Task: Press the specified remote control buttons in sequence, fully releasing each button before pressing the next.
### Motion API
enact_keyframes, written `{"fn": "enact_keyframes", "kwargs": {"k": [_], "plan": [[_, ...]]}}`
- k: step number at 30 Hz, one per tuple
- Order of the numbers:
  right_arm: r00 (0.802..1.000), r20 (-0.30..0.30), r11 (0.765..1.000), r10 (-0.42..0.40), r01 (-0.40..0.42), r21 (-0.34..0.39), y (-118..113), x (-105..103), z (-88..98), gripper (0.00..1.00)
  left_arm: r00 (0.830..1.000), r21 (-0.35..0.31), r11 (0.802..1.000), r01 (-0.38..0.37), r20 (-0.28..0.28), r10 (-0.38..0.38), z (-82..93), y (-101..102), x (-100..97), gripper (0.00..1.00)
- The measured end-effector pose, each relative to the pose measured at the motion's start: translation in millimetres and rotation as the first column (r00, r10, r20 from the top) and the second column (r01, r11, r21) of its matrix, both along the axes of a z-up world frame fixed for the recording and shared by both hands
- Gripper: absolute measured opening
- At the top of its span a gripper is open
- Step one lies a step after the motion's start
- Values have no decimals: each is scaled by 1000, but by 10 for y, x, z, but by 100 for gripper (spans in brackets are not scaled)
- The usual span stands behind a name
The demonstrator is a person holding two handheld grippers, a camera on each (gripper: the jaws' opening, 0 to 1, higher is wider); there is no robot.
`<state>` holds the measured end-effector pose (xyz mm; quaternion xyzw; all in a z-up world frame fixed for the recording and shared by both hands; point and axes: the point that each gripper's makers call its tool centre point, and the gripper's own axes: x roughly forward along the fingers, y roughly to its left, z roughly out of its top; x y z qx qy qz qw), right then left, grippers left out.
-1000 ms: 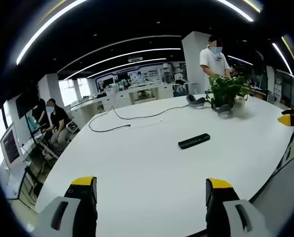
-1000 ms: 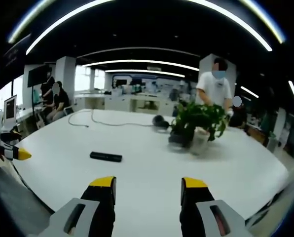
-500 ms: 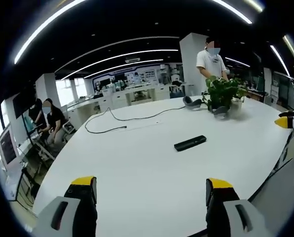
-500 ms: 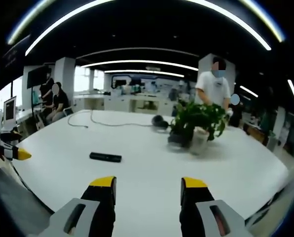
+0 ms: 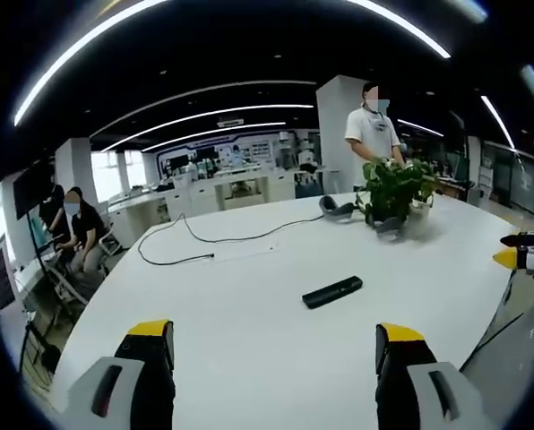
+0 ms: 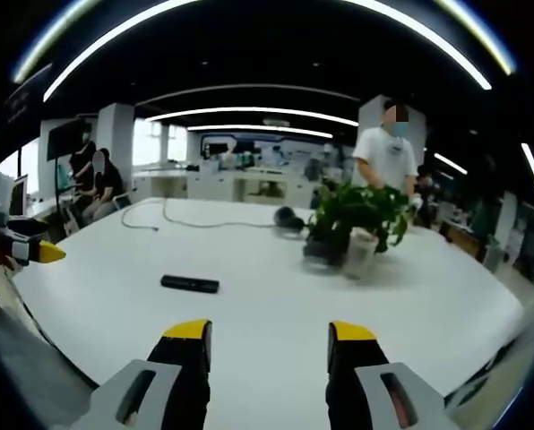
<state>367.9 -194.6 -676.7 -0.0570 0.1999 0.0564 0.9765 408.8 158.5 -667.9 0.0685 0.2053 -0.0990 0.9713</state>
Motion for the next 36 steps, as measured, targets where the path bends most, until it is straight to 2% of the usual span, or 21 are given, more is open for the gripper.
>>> {"fn": "enact_keyframes", "kwargs": {"k": [10, 17, 22, 29, 32, 36], "plan": [[1000, -10, 1000, -4, 4, -5, -9, -2, -19, 49, 995, 23, 995, 97, 31, -98, 153, -285, 437, 97], [1000, -20, 1000, -13, 13, -8, -32, 4, -43, 49, 987, 26, 987, 160, 26, -161, 131, -492, 695, 97], [999, -27, 1000, -21, 20, -10, -50, 8, -63, 49, 972, 65, 969, 237, -1, -237, 85, -621, 885, 97], [999, -37, 1000, -21, 20, -16, -51, 12, -87, 49, 950, 5, 950, 313, -26, -312, 68, -804, 1112, 94], [999, -45, 999, -23, 22, -23, -58, 13, -104, 49, 940, -14, 941, 338, -52, -338, 28, -864, 1169, 91], [999, -43, 999, -28, 27, -23, -69, 15, -102, 49, 916, -1, 922, 386, -112, -384, -122, -934, 1276, 90]]}}
